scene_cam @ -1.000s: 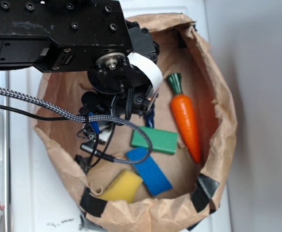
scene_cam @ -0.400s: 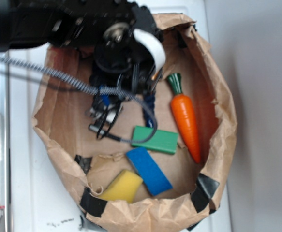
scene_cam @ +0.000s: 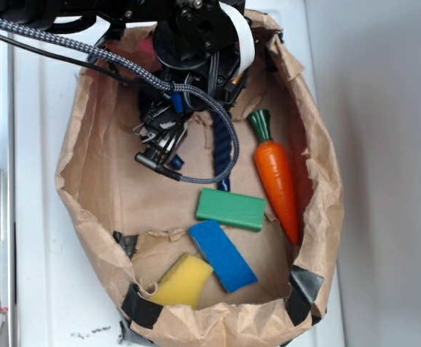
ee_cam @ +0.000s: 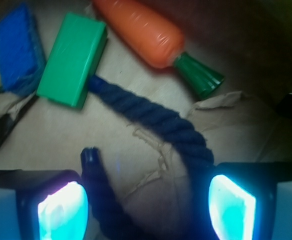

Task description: Grab the blue rope.

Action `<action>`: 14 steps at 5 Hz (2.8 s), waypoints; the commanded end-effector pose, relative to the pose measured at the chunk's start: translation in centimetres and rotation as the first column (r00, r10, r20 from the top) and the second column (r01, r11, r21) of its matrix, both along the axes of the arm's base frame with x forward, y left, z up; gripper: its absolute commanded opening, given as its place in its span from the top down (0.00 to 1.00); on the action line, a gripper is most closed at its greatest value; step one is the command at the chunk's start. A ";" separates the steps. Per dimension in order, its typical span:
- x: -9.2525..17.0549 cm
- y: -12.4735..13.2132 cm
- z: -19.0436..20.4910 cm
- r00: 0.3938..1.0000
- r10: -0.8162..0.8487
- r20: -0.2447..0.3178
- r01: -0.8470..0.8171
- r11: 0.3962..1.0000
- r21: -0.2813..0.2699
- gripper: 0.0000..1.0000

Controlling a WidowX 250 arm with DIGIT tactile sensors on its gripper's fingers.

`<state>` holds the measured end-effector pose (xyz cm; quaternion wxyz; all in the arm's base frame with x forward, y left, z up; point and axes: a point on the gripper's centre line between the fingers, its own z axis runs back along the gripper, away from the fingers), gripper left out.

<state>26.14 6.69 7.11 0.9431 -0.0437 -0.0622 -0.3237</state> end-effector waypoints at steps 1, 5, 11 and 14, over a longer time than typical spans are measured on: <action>-1.9 -0.6 0.3 0.991 -0.099 0.085 0.095 0.994 0.044 0.00; -2.3 -2.2 -2.4 0.984 -0.149 0.093 0.140 0.986 0.093 0.00; 0.1 -3.7 -5.7 0.982 -0.068 0.175 0.058 0.997 0.059 1.00; 0.6 -3.3 -3.4 0.983 -0.043 0.178 0.043 0.999 0.006 1.00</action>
